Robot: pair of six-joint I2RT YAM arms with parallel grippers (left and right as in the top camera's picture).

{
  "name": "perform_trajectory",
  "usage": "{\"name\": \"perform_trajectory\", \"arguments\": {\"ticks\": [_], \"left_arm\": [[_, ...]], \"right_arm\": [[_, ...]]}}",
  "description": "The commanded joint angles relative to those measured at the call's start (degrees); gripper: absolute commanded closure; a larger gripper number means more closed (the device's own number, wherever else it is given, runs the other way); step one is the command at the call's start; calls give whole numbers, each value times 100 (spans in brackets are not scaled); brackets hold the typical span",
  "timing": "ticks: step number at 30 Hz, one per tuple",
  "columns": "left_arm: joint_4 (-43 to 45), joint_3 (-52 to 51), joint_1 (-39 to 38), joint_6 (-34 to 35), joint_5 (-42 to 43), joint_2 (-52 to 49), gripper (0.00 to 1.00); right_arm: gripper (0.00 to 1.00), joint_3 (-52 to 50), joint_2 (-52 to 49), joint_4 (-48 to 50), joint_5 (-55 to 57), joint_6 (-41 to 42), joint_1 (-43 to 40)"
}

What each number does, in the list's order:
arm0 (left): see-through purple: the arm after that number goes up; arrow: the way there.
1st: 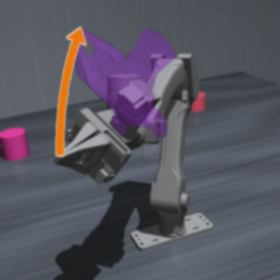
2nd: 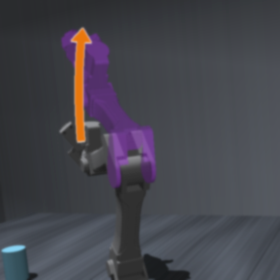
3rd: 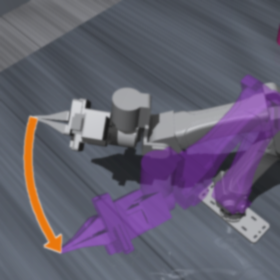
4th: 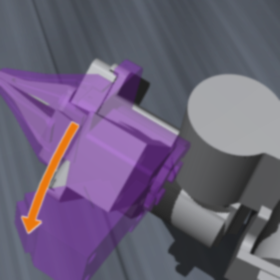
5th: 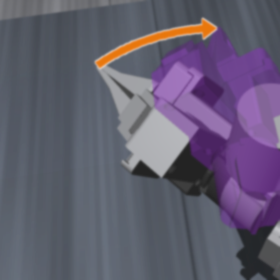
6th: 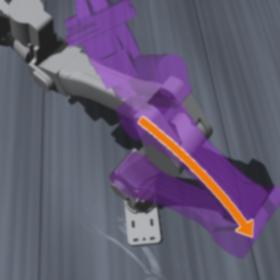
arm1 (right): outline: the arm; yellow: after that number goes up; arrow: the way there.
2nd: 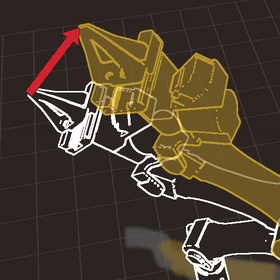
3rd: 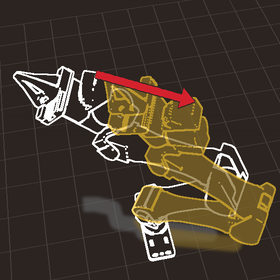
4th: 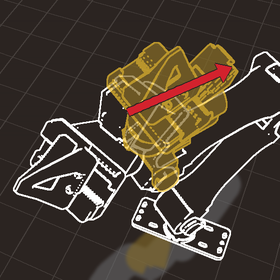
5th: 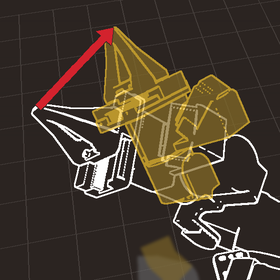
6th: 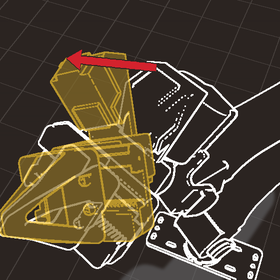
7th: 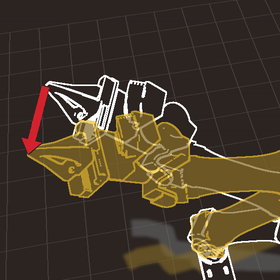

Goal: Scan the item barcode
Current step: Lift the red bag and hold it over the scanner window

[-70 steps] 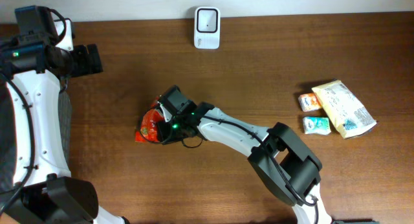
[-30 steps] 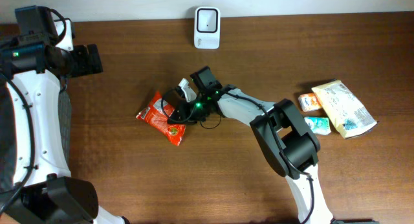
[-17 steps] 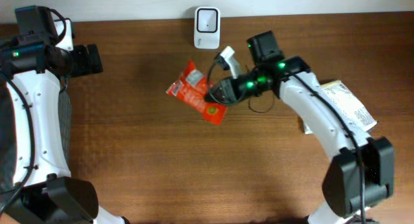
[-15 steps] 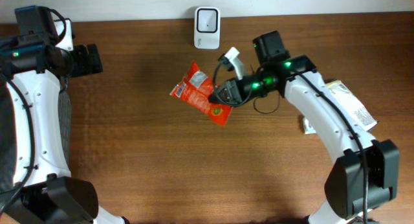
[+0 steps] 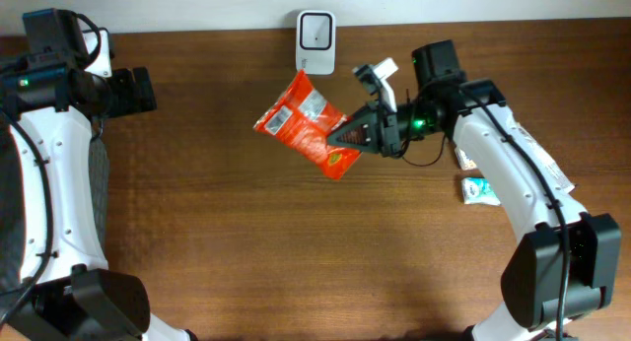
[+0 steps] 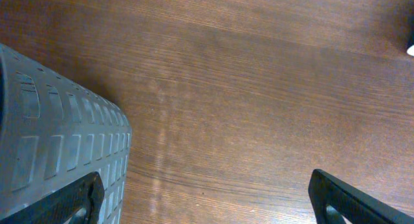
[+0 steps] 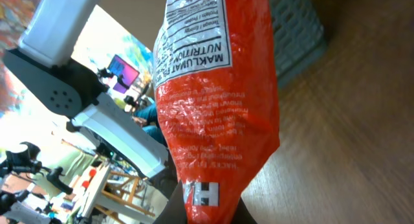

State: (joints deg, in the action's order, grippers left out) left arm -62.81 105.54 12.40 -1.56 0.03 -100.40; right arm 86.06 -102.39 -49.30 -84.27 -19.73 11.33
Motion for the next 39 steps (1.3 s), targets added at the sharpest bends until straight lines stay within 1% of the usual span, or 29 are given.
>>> {"name": "perform_trajectory", "arguments": {"ticks": [1, 3, 4, 5, 6, 8, 10, 11, 12, 13, 15, 16, 17, 18, 20, 22, 23, 25, 27, 30, 31, 36, 39], "left_arm": [[9, 11, 13, -87, 22, -9, 1], [11, 11, 13, -87, 22, -9, 1], [11, 11, 13, -87, 22, -9, 1], [9, 11, 13, -87, 22, -9, 1], [9, 11, 13, -87, 22, -9, 1], [9, 11, 13, -87, 22, -9, 1], [9, 11, 13, -87, 22, -9, 1], [9, 11, 15, -87, 22, -9, 1], [11, 11, 15, -87, 22, -9, 1], [9, 11, 13, -87, 22, -9, 1], [9, 11, 13, -87, 22, -9, 1], [11, 11, 13, -87, 22, -9, 1], [11, 11, 13, -87, 22, -9, 1], [9, 11, 13, -87, 22, -9, 1], [9, 11, 13, -87, 22, -9, 1], [9, 11, 13, -87, 22, -9, 1], [9, 11, 13, -87, 22, -9, 1], [9, 11, 15, -87, 22, -9, 1], [9, 11, 13, -87, 22, -9, 1], [9, 11, 13, -87, 22, -9, 1], [9, 11, 13, -87, 22, -9, 1], [9, 11, 13, -87, 22, -9, 1], [11, 11, 13, -87, 22, -9, 1]], "right_arm": [[96, 52, 199, -39, -468, -74, -358], [96, 52, 199, -39, -295, 144, -501], [96, 98, 203, -42, 415, 638, -501], [96, 175, 234, -55, 1563, 1250, -459], [96, 304, 264, -149, 2610, 1593, -374], [96, 835, 269, -466, 4341, 2000, -181], [96, 1648, 260, -573, 6314, 2341, 52], [96, 2009, 243, -562, 7213, 2343, 170], [96, 2227, 223, -529, 7847, 2334, 278], [96, 2437, 179, -317, 8786, 2109, 483], [96, 2457, 68, 356, 10056, 1360, 868], [96, 2457, -127, 855, 10789, 776, 1126], [96, 2457, -323, 1296, 11250, 251, 1283], [96, 2457, -605, 1818, 11538, -485, 1427], [96, 2457, -1119, 2688, 11648, -1821, 1552], [96, 2457, -1556, 3342, 11650, -2754, 1602], [96, 2457, -1829, 3696, 11652, -3412, 1609], [96, 2457, -2234, 4172, 11801, -4175, 1609], [96, 2452, -2520, 4723, 12041, -4457, 1609], [96, 2452, -2889, 5331, 12076, -4457, 1609], [96, 2452, -3014, 5434, 12080, -4524, 1609], [96, 2450, -3342, 5694, 12124, -5643, 1611], [96, 2450, -3342, 5945, 12124, -5659, 1611]]}}
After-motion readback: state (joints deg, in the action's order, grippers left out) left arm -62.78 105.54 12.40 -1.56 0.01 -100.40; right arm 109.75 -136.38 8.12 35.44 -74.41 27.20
